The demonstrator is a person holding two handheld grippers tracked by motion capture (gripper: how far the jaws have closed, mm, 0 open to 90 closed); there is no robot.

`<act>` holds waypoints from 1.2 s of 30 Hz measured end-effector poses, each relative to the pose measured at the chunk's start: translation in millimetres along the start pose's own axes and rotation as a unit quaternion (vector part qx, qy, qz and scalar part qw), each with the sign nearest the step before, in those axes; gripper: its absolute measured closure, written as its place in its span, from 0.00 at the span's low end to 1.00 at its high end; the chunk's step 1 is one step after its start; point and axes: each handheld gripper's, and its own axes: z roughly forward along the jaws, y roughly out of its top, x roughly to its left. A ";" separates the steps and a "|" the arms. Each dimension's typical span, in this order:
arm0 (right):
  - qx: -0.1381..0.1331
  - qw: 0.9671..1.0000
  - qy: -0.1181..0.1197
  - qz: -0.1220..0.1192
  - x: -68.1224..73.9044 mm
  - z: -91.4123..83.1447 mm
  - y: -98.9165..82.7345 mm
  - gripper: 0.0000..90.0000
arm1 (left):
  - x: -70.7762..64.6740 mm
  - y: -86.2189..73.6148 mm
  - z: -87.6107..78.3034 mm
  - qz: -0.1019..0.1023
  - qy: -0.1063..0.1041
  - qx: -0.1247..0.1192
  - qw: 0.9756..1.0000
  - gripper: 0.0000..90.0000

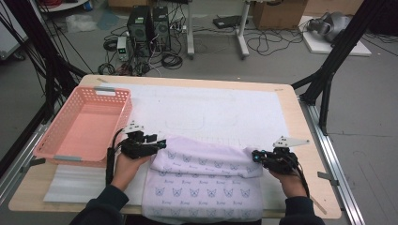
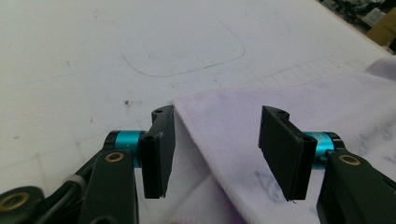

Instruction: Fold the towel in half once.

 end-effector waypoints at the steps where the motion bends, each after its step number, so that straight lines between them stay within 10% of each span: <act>1: 0.000 1.000 0.000 0.001 -0.2 0.0 0.1 0.91 | -0.3 1.1 6.5 -0.004 0.002 0.010 1.000 0.51; 5: -0.002 1.000 0.001 0.001 -0.2 0.1 0.3 0.91 | -1.1 -3.1 25.7 0.001 0.031 0.043 0.999 0.60; 8: -0.003 1.000 0.001 0.002 -1.1 -0.6 -0.2 0.91 | -2.9 -3.8 20.8 0.042 0.025 0.030 0.998 0.95; 14: -0.012 1.000 0.003 0.006 -1.9 -4.1 0.3 0.91 | -3.1 4.1 -8.3 0.006 -0.016 -0.031 0.999 0.97; 21: -0.026 0.999 0.021 0.012 7.0 -26.6 9.4 0.92 | -9.4 0.1 -53.6 -0.003 -0.073 -0.039 0.997 0.97; 29: 0.047 0.998 0.048 0.009 21.2 -31.8 -11.1 0.91 | -25.5 -35.1 -65.8 0.019 -0.080 0.023 0.996 0.96; 32: 0.051 0.998 0.039 -0.003 20.4 -28.2 -17.0 0.72 | -23.6 -39.6 -60.7 0.023 -0.051 0.045 0.997 0.84; 36: -0.039 0.999 0.004 0.020 12.0 -37.9 -11.1 0.61 | -11.1 -32.1 -62.4 -0.013 -0.022 -0.003 1.000 0.49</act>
